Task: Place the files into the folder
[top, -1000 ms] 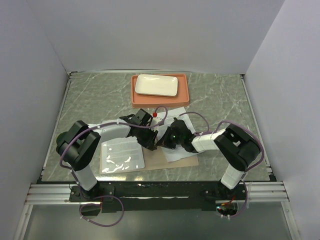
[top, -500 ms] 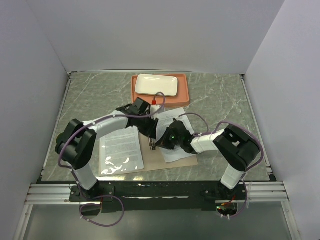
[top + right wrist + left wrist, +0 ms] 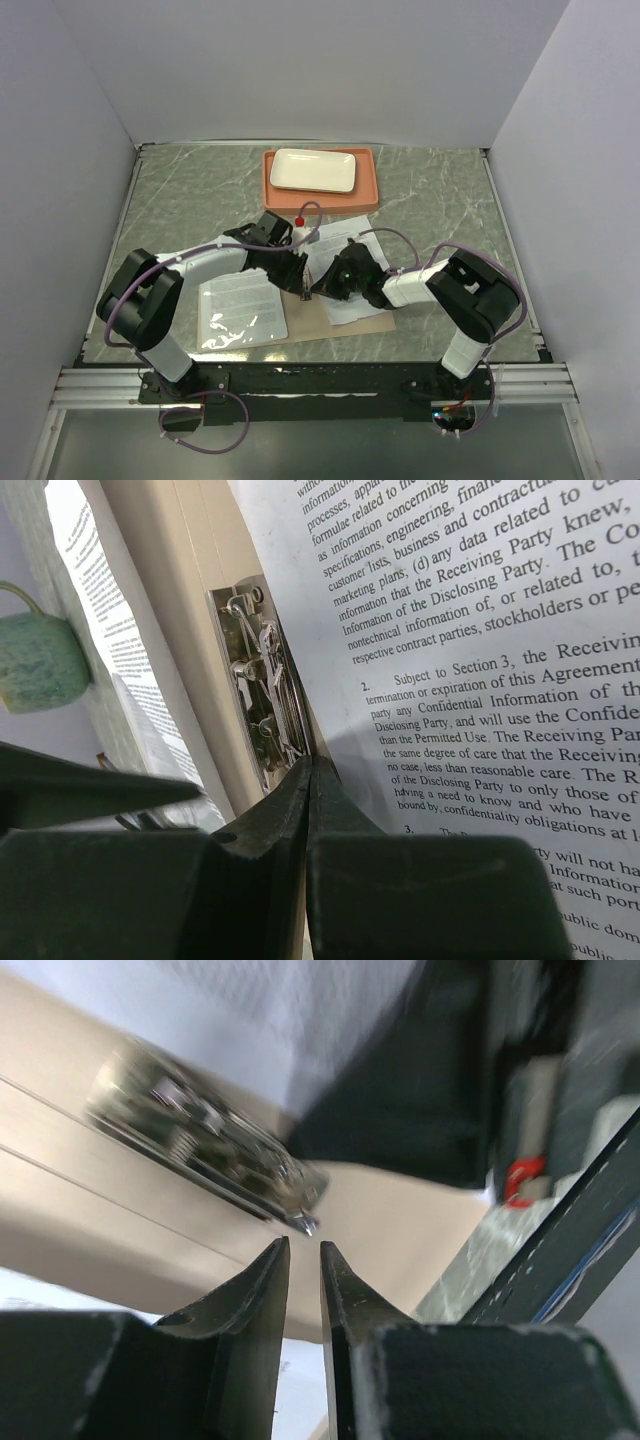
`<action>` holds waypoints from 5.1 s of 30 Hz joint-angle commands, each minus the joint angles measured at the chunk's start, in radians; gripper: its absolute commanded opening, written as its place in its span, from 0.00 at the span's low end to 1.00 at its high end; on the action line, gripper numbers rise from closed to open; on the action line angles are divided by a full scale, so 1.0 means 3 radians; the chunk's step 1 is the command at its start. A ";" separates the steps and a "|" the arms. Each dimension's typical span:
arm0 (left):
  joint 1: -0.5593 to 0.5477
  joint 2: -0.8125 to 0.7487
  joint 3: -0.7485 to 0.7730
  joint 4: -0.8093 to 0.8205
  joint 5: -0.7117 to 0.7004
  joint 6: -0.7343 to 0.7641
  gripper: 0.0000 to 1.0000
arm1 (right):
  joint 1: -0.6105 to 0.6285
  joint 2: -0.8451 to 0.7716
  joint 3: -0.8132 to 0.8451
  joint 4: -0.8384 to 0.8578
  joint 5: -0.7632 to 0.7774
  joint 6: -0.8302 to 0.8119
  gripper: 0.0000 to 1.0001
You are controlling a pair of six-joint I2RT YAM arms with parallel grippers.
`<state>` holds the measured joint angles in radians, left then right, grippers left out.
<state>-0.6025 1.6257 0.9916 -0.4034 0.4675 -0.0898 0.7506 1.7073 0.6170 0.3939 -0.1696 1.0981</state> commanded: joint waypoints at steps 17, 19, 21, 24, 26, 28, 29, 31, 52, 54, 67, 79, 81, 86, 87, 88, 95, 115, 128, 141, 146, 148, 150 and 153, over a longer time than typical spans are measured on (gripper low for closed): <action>-0.0175 0.0073 -0.0161 0.0302 -0.0300 -0.0191 0.21 | 0.0106 0.0194 -0.0201 -0.0592 0.0182 -0.0086 0.00; -0.0180 0.0073 -0.0181 0.0291 -0.0311 -0.0176 0.21 | 0.0106 0.0194 -0.0185 -0.0607 0.0187 -0.0101 0.00; -0.0185 0.0068 -0.0197 0.0301 -0.0346 -0.0181 0.21 | 0.0106 0.0194 -0.0180 -0.0617 0.0192 -0.0101 0.00; -0.0200 0.0037 -0.0258 0.0342 -0.0352 -0.0212 0.21 | 0.0106 0.0194 -0.0185 -0.0612 0.0197 -0.0096 0.00; -0.0221 0.0032 -0.0278 0.0353 -0.0362 -0.0212 0.21 | 0.0101 0.0199 -0.0185 -0.0612 0.0197 -0.0086 0.00; -0.0221 0.0047 -0.0268 0.0353 -0.0362 -0.0212 0.21 | 0.0101 0.0200 -0.0190 -0.0607 0.0197 -0.0081 0.00; -0.0226 0.0057 -0.0263 0.0348 -0.0367 -0.0207 0.21 | 0.0101 0.0205 -0.0190 -0.0607 0.0192 -0.0086 0.00; -0.0231 0.0078 -0.0253 0.0363 -0.0372 -0.0217 0.22 | 0.0101 0.0205 -0.0185 -0.0602 0.0187 -0.0081 0.00; -0.0425 0.0615 0.0095 0.0322 -0.0576 -0.0171 0.20 | 0.0147 0.0276 -0.0196 -0.0551 0.0151 -0.0055 0.00; -0.0461 0.0681 0.0130 0.0302 -0.0688 -0.0176 0.20 | 0.0147 0.0276 -0.0201 -0.0551 0.0156 -0.0055 0.00; -0.0676 0.0891 0.0223 0.0317 -0.1088 -0.0355 0.16 | 0.0234 0.0368 -0.0109 -0.0597 0.0136 -0.0066 0.00; -0.0569 0.0288 0.0386 0.0123 -0.1057 -0.0130 0.18 | 0.0239 0.0373 -0.0114 -0.0658 0.0161 -0.0015 0.00; -0.0492 0.0170 0.0503 0.0005 -0.1042 -0.0023 0.18 | 0.0239 0.0358 -0.0129 -0.0674 0.0177 -0.0004 0.00; -0.0150 0.0007 0.0703 -0.0184 -0.0868 0.0079 0.22 | 0.0239 0.0327 -0.0124 -0.0709 0.0197 -0.0009 0.00; -0.0109 -0.0009 0.0693 -0.0189 -0.0853 0.0090 0.23 | 0.0239 0.0327 -0.0119 -0.0720 0.0207 -0.0014 0.00; -0.0048 -0.0024 0.0678 -0.0189 -0.0863 0.0090 0.24 | 0.0234 0.0312 -0.0114 -0.0740 0.0217 -0.0020 0.00; 0.0178 0.0006 0.0366 -0.0056 -0.0924 0.0120 0.38 | 0.0239 0.0271 -0.0165 -0.0781 0.0228 -0.0045 0.00; 0.0469 -0.0265 0.0709 -0.0445 -0.0828 0.0489 0.81 | 0.0300 -0.0470 -0.0222 -0.0674 0.0514 -0.0372 0.10; 0.0745 -0.0418 0.1056 -0.0644 -0.0485 0.0417 0.81 | 0.0305 -0.0047 0.1205 -0.1481 0.0555 -0.1032 0.41; 0.1252 -0.0076 0.0831 -0.0220 -0.0536 0.0601 0.79 | 0.0423 0.0516 0.2034 -0.2279 0.0887 -0.1308 0.44; 0.1262 0.0328 0.1025 -0.0092 -0.0398 0.0596 0.78 | 0.0459 0.0562 0.2146 -0.2381 0.0979 -0.1369 0.44; 0.1262 0.0466 0.1143 -0.0112 -0.0382 0.0591 0.77 | 0.0484 0.0588 0.2228 -0.2453 0.1020 -0.1400 0.44; 0.1262 0.0522 0.1204 -0.0148 -0.0347 0.0581 0.76 | 0.0489 0.0639 0.2284 -0.2514 0.1071 -0.1421 0.44; 0.1262 0.0477 0.1149 -0.0138 -0.0275 0.0565 0.76 | 0.0505 0.0726 0.2386 -0.2637 0.1117 -0.1431 0.44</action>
<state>-0.2264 1.7973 1.2968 -0.4797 0.3256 0.0700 0.8925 1.8904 1.2728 -0.3325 0.1051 0.6891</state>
